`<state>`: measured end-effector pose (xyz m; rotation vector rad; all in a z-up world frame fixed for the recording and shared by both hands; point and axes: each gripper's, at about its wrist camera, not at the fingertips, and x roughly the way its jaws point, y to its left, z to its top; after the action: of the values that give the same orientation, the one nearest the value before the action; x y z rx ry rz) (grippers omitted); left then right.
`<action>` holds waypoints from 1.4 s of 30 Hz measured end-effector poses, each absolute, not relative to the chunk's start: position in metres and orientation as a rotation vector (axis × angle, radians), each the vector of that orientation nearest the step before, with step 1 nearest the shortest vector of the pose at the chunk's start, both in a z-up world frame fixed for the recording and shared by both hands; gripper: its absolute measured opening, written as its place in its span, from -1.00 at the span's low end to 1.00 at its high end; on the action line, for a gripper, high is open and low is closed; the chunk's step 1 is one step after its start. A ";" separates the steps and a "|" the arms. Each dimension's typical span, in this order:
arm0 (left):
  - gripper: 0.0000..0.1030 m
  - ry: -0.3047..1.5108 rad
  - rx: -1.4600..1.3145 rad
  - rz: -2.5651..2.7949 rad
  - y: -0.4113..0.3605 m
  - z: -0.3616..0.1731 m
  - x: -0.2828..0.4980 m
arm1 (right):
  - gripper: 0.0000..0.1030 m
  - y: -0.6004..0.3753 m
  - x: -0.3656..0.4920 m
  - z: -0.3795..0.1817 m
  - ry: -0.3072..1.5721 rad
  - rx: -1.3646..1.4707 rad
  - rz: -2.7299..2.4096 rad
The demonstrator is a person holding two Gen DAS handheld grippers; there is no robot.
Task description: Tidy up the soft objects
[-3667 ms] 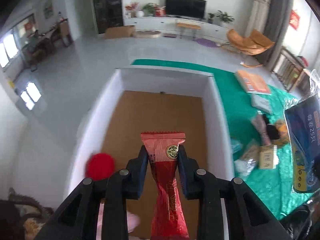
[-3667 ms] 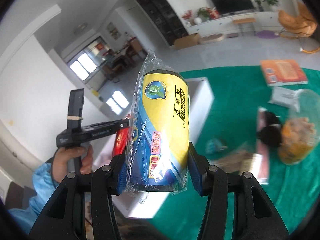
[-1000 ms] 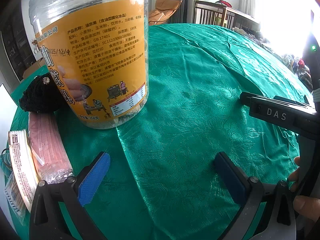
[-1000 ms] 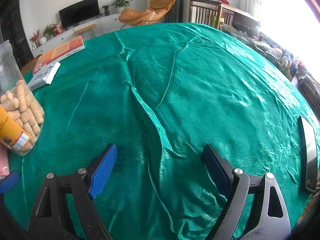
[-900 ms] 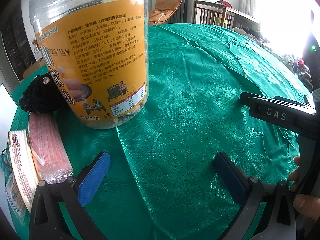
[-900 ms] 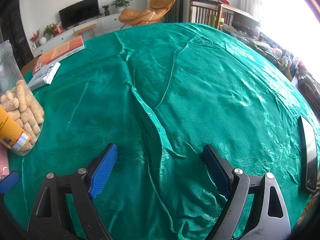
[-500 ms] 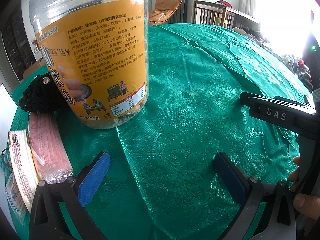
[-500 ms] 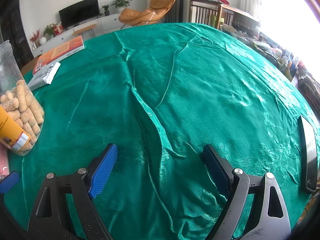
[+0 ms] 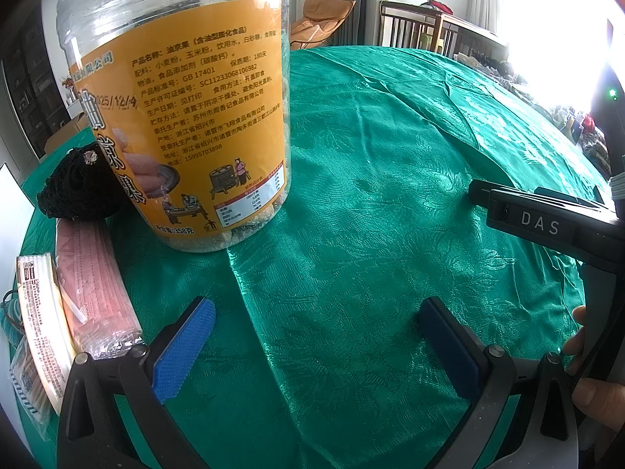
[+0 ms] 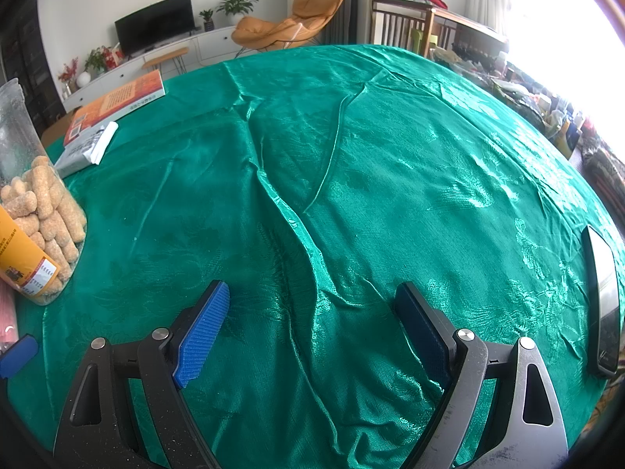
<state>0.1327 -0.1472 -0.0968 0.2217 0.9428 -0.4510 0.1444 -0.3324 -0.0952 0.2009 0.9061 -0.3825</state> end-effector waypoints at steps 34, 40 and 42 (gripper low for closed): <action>1.00 0.945 0.205 -0.427 -0.149 -0.097 0.135 | 0.73 -0.332 0.145 -0.095 0.906 0.201 -0.383; 1.00 0.994 0.232 -0.445 -0.145 -0.096 0.112 | 0.73 -0.332 0.145 -0.095 0.906 0.201 -0.383; 1.00 0.978 0.258 -0.502 -0.137 -0.096 0.084 | 0.73 -0.332 0.145 -0.095 0.906 0.201 -0.383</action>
<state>0.0839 -0.1370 -0.0960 0.2578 0.9778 -0.5016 0.1447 -0.3321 -0.0952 0.2005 0.9061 -0.3830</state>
